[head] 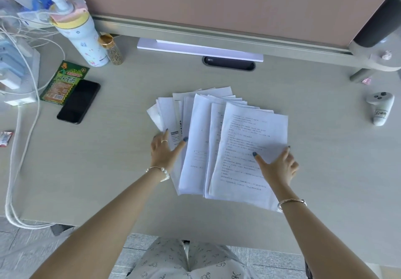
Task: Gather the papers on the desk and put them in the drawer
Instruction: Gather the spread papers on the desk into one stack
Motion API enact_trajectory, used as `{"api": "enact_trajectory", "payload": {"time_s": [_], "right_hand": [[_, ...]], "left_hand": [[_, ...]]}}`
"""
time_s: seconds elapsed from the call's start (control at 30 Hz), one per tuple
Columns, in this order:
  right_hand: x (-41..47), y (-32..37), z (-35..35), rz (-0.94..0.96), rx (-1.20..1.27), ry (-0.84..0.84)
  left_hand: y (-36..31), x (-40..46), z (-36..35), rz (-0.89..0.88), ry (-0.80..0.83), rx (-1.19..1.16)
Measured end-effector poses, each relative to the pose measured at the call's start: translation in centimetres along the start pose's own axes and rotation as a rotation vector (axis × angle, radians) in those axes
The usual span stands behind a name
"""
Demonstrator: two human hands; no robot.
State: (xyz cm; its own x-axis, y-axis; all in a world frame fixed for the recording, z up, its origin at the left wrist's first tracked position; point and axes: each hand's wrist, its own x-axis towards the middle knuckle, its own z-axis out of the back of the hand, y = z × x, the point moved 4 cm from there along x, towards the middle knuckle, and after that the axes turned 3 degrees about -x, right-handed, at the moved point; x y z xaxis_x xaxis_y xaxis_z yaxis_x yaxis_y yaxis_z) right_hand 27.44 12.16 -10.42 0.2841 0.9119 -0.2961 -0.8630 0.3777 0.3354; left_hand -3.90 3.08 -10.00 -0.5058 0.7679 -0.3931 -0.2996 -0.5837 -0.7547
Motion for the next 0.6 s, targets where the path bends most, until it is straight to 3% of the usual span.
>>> {"api": "enact_trajectory", "payload": {"time_s": [0.2,0.27,0.37,0.47,0.53,0.6], "right_hand": [[-2.1,4.3,-2.2,0.263,0.04,0.072],[-2.5,5.6,-2.6,0.296,0.052,0.11],[-2.4,6.6,-2.9,0.306,0.067,0.146],[-2.0,6.9,-3.1,0.299,0.117,0.165],[-2.0,7.2,-3.3,0.306,0.145,0.189],[-2.0,7.4,-3.4,0.291,0.179,0.205]], "left_hand": [[-3.1,-0.6,-1.8,0.035,0.051,-0.426],[-3.6,-0.3,-2.0,0.062,-0.021,-0.506],[-3.5,0.3,-1.7,0.267,-0.131,-0.593],[-3.8,0.3,-2.0,0.381,0.026,-0.46],[-4.2,0.2,-2.4,0.371,0.156,-0.28],[-4.2,0.7,-2.7,0.304,0.156,-0.214]]}}
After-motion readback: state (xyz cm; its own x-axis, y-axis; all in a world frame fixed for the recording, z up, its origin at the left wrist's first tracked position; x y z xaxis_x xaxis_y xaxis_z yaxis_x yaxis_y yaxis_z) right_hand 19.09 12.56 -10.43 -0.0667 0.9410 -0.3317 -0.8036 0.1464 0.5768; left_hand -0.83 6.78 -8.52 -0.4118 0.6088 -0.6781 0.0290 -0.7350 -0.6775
